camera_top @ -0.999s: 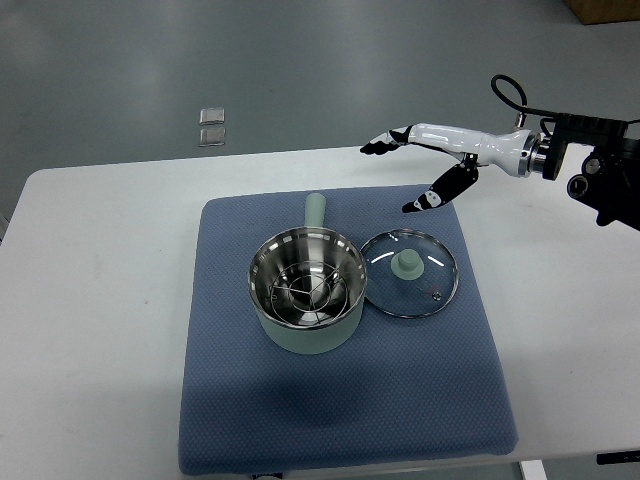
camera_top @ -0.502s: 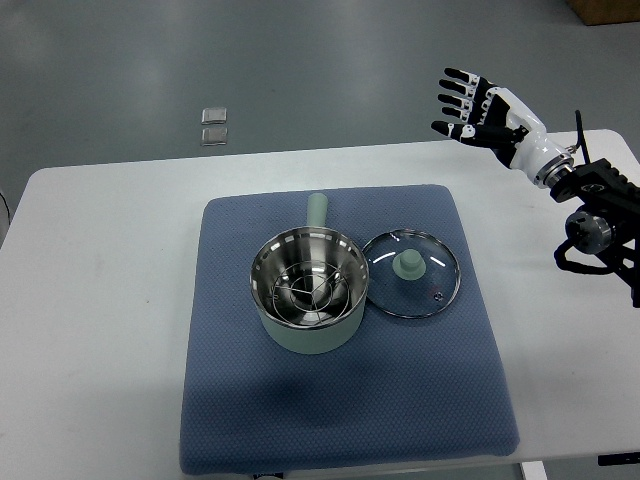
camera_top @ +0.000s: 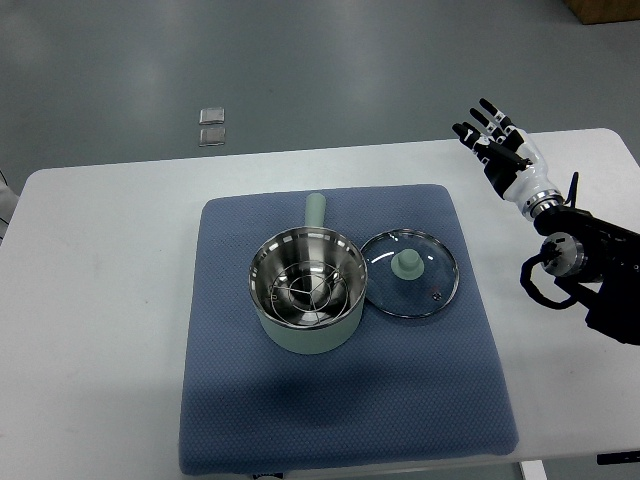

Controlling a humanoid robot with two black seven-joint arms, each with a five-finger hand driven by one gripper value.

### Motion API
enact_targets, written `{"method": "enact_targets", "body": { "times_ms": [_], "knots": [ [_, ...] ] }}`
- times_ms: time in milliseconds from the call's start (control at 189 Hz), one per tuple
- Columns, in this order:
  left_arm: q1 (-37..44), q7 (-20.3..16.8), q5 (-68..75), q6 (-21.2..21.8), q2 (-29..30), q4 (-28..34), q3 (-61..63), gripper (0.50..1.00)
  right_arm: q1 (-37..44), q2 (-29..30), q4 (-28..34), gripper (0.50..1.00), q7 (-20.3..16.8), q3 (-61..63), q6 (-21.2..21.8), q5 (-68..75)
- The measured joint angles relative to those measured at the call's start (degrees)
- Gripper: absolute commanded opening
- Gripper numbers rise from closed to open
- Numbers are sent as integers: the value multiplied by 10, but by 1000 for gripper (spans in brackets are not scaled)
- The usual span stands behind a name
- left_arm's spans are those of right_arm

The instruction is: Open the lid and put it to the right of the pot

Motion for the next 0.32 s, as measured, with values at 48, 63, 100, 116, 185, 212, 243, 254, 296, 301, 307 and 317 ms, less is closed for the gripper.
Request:
{"method": "enact_targets", "body": {
  "times_ms": [48, 63, 100, 116, 185, 212, 243, 254, 296, 301, 307, 317],
  "knots": [
    [0, 0, 0, 0, 0, 0, 0, 1000, -5, 4, -1, 928, 1, 6, -3, -1],
    [0, 0, 0, 0, 0, 0, 0, 1000, -6, 5, -1, 928, 2, 8, -4, -2],
    [0, 0, 0, 0, 0, 0, 0, 1000, -9, 7, -3, 928, 4, 10, -6, -2],
    [0, 0, 0, 0, 0, 0, 0, 1000, -10, 7, -3, 928, 5, 11, -7, -2],
    [0, 0, 0, 0, 0, 0, 0, 1000, -13, 12, -7, 928, 10, 12, -10, -3],
    [0, 0, 0, 0, 0, 0, 0, 1000, -14, 14, -8, 928, 13, 12, -11, -4],
    [0, 0, 0, 0, 0, 0, 0, 1000, -14, 16, -9, 928, 15, 12, -11, -4],
    [0, 0, 0, 0, 0, 0, 0, 1000, -14, 16, -9, 928, 16, 12, -11, -4],
    [0, 0, 0, 0, 0, 0, 0, 1000, -15, 17, -9, 930, 18, 12, -12, -5],
    [0, 0, 0, 0, 0, 0, 0, 1000, -15, 17, -10, 928, 18, 12, -12, -5],
    [0, 0, 0, 0, 0, 0, 0, 1000, -15, 17, -10, 928, 18, 12, -12, -5],
    [0, 0, 0, 0, 0, 0, 0, 1000, -15, 17, -10, 928, 18, 12, -12, -5]
  ]
}}
